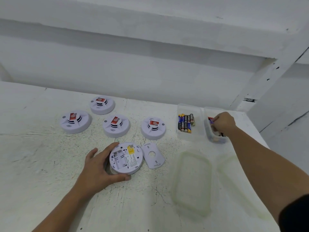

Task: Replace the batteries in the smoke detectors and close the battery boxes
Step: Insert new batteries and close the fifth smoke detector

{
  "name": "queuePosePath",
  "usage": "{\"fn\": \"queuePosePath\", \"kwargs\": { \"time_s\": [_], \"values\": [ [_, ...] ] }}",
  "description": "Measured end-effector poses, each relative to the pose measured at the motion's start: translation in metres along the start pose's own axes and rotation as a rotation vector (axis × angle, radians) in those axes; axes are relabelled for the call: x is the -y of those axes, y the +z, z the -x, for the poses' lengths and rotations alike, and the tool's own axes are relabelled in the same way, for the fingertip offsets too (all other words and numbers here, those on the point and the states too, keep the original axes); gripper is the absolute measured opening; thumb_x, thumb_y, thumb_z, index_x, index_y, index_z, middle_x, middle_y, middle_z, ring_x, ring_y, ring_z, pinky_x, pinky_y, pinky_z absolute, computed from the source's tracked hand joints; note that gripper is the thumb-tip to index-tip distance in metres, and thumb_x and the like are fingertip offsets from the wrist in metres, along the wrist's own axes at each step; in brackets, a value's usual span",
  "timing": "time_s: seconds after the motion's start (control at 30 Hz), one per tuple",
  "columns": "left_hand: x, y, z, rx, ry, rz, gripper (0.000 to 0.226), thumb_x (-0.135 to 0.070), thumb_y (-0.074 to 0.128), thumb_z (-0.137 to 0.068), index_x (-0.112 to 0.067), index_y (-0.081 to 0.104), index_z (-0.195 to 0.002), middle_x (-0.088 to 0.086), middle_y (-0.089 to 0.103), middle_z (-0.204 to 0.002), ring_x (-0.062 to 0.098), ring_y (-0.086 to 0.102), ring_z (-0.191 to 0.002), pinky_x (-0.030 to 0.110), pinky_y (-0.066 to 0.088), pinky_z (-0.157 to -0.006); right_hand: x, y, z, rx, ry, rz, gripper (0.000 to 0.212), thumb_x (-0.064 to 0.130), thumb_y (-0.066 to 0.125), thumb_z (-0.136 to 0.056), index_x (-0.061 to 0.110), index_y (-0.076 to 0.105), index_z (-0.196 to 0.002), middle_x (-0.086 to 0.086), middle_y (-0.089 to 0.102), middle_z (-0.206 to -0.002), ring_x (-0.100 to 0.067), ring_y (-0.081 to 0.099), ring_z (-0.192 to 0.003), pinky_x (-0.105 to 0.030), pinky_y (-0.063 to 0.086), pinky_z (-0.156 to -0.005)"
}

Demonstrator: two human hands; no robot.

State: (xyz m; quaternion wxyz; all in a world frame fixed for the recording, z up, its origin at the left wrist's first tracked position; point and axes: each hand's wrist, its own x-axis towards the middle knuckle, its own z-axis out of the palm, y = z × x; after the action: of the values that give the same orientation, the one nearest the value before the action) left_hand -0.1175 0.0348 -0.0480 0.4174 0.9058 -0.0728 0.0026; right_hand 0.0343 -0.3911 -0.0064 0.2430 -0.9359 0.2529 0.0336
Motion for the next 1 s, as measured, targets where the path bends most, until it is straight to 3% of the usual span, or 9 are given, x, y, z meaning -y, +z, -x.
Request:
{"fn": "queuePosePath", "kwargs": {
  "time_s": [0.1, 0.2, 0.3, 0.37, 0.53, 0.67, 0.83, 1.0],
  "values": [
    [0.002, 0.001, 0.0, 0.0, -0.005, -0.004, 0.113, -0.08, 0.071, -0.037, -0.039, 0.038, -0.136, -0.041, 0.048, -0.115, -0.033, 0.022, -0.115, 0.028, 0.004, -0.115, -0.002, -0.011, 0.001, 0.005, 0.129, -0.383, 0.028, -0.003, 0.056, -0.085, -0.008, 0.061, -0.112, -0.014, 0.061, -0.088, -0.023, 0.057, -0.071, -0.033, 0.053, -0.071],
    [-0.002, 0.0, 0.001, -0.02, -0.004, 0.012, 0.109, -0.078, 0.07, -0.034, -0.043, 0.035, -0.132, -0.05, 0.044, -0.107, -0.041, 0.01, -0.108, 0.028, 0.005, -0.112, 0.005, -0.022, 0.015, -0.044, 0.186, -0.757, 0.023, -0.008, 0.054, -0.084, -0.014, 0.062, -0.104, -0.018, 0.064, -0.084, -0.02, 0.058, -0.063, -0.025, 0.05, -0.063],
    [-0.003, 0.001, 0.002, -0.024, -0.013, 0.022, 0.108, -0.077, 0.069, -0.033, -0.045, 0.034, -0.13, -0.047, 0.042, -0.107, -0.044, 0.003, -0.104, 0.028, 0.005, -0.111, 0.026, -0.027, 0.051, 0.0, 0.134, -1.107, 0.019, -0.01, 0.053, -0.086, -0.013, 0.061, -0.103, -0.016, 0.062, -0.081, -0.019, 0.058, -0.065, -0.014, 0.053, -0.052],
    [0.003, 0.002, 0.001, -0.014, 0.002, 0.004, 0.111, -0.081, 0.07, -0.035, -0.044, 0.034, -0.134, -0.04, 0.048, -0.112, -0.038, 0.011, -0.112, 0.028, 0.003, -0.114, 0.041, -0.022, 0.079, 0.055, 0.055, -1.181, 0.022, -0.011, 0.051, -0.086, -0.014, 0.06, -0.106, -0.016, 0.061, -0.079, -0.016, 0.059, -0.061, -0.014, 0.053, -0.051],
    [0.009, 0.003, 0.0, 0.006, 0.022, -0.011, 0.106, -0.081, 0.071, -0.039, -0.05, 0.03, -0.132, -0.04, 0.048, -0.111, -0.035, 0.018, -0.112, 0.028, 0.002, -0.115, 0.076, 0.017, 0.158, 0.312, -0.065, -1.125, 0.017, -0.01, 0.049, -0.088, -0.006, 0.065, -0.093, -0.017, 0.067, -0.08, -0.016, 0.06, -0.061, -0.019, 0.051, -0.053],
    [0.012, 0.003, 0.0, 0.035, 0.034, -0.023, 0.108, -0.083, 0.069, -0.041, -0.051, 0.026, -0.135, -0.043, 0.046, -0.112, -0.031, 0.028, -0.112, 0.029, 0.0, -0.116, 0.104, 0.058, 0.208, 0.497, -0.125, -1.053, 0.018, -0.008, 0.051, -0.089, -0.007, 0.066, -0.1, -0.018, 0.068, -0.083, -0.018, 0.061, -0.067, -0.023, 0.054, -0.059],
    [0.017, 0.001, 0.0, 0.063, 0.054, -0.02, 0.111, -0.08, 0.069, -0.046, -0.042, 0.025, -0.141, -0.036, 0.056, -0.114, -0.02, 0.041, -0.113, 0.033, 0.001, -0.117, 0.123, 0.099, 0.25, 0.419, -0.258, -0.689, 0.021, 0.005, 0.053, -0.09, 0.01, 0.071, -0.1, -0.009, 0.071, -0.082, -0.012, 0.063, -0.065, -0.028, 0.055, -0.07],
    [0.019, 0.0, -0.001, 0.076, 0.073, 0.007, 0.109, -0.08, 0.065, -0.051, -0.038, 0.025, -0.143, -0.042, 0.054, -0.109, -0.023, 0.039, -0.114, 0.034, -0.001, -0.117, 0.128, 0.11, 0.265, 0.248, -0.444, -0.413, 0.026, 0.014, 0.053, -0.091, 0.018, 0.07, -0.11, 0.009, 0.069, -0.096, 0.002, 0.061, -0.08, -0.003, 0.044, -0.07]
  ]
}}
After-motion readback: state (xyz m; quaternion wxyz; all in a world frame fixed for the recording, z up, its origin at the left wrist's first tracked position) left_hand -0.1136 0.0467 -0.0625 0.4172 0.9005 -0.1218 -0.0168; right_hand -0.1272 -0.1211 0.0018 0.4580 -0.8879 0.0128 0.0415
